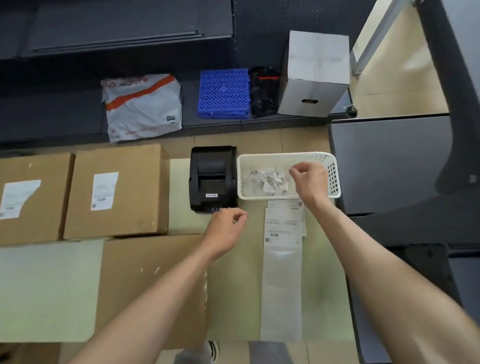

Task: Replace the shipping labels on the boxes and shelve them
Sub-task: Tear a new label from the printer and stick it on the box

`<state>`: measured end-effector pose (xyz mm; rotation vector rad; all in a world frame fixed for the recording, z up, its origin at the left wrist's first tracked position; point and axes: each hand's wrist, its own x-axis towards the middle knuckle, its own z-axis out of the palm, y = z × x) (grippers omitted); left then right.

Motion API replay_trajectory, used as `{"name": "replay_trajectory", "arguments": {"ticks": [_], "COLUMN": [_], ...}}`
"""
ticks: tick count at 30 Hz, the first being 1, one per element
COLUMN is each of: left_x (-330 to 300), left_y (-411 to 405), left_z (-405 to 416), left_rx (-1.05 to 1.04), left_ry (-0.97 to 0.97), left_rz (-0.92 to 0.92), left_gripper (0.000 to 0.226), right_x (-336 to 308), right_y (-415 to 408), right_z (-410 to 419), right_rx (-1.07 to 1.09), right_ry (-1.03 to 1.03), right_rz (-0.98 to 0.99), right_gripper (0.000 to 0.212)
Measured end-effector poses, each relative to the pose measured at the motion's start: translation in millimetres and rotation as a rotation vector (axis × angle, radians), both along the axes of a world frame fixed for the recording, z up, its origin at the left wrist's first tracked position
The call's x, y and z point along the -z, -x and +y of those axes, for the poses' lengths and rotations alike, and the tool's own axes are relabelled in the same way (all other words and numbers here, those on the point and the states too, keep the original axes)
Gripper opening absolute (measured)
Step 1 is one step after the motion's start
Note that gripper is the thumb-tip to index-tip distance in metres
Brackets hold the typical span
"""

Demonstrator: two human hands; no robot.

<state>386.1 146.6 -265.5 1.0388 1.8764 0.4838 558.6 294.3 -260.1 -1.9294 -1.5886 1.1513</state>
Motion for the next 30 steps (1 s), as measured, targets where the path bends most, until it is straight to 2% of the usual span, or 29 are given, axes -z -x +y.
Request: {"name": "replay_trajectory", "arguments": {"ticks": [6, 10, 13, 19, 24, 30], "left_x": [18, 37, 55, 86, 96, 95], "left_y": [-14, -28, -35, -48, -55, -63], "left_z": [-6, -15, -23, -31, -31, -32], "left_rx": [0.012, 0.061, 0.063, -0.026, -0.12, -0.281], "left_ry": [0.066, 0.136, 0.173, 0.199, 0.18, 0.24], "left_rz": [0.005, 0.026, 0.039, -0.044, -0.102, -0.238], "left_gripper": [0.01, 0.005, 0.009, 0.013, 0.016, 0.008], "right_x": [3, 26, 48, 78, 91, 94], "right_y": [-8, -19, -28, -28, -22, -21], "right_z": [-44, -93, -118, -135, -139, -142], "right_rx": [-0.113, -0.28, -0.399, -0.615, -0.639, -0.641], "right_ry": [-0.107, -0.025, 0.005, -0.131, -0.216, -0.223], "right_rz": [-0.087, -0.193, -0.309, -0.461, -0.519, -0.526], "right_gripper": [0.018, 0.018, 0.016, 0.018, 0.015, 0.017]}}
